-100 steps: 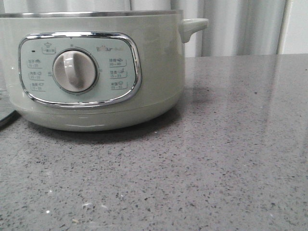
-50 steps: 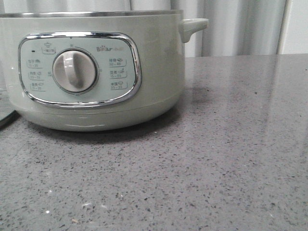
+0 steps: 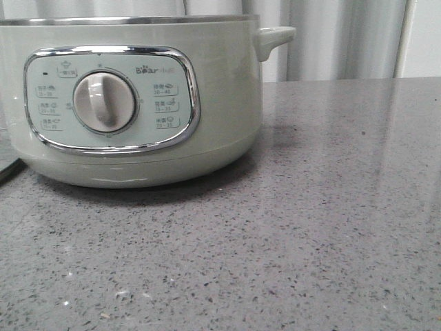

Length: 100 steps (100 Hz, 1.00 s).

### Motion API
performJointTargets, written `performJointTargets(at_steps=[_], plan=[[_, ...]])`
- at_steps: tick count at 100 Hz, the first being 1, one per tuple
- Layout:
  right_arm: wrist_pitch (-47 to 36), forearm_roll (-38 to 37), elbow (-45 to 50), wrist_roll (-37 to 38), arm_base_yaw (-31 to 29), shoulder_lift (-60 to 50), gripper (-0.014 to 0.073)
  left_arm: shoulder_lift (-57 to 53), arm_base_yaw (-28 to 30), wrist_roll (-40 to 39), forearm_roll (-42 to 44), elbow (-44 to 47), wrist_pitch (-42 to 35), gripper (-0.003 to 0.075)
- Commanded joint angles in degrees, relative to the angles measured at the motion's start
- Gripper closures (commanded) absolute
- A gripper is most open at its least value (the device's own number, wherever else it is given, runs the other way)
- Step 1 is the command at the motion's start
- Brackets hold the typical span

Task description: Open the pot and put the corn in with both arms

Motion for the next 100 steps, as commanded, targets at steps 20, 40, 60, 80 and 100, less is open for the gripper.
performJointTargets(at_steps=[20,40,60,80,100], plan=[[-24.17,0.09,8.55,6.86,-14.31,0.47,0.0662,-1.89,0.05,0.19,-0.54,0.35,-2.17,0.0741],[-20.57,0.09,9.9,10.33,-22.94,-2.35,0.0662,-1.89,0.05,0.19,-0.54,0.35,-2.17,0.0741],[-6.97,0.09,9.9,10.33,-29.0,-6.81,0.0662,-1.89,0.05,0.19,-0.54,0.35,-2.17,0.0741],[7.69,-1.39,9.9,10.33,-29.38,-6.7,0.0662,-1.89,0.05,0.19,-0.54,0.35,-2.17,0.0741],[14.17,-1.77,9.9,10.33,-29.38,-6.7,0.0662,-1.89,0.05,0.19,-0.54,0.35,-2.17,0.0741]])
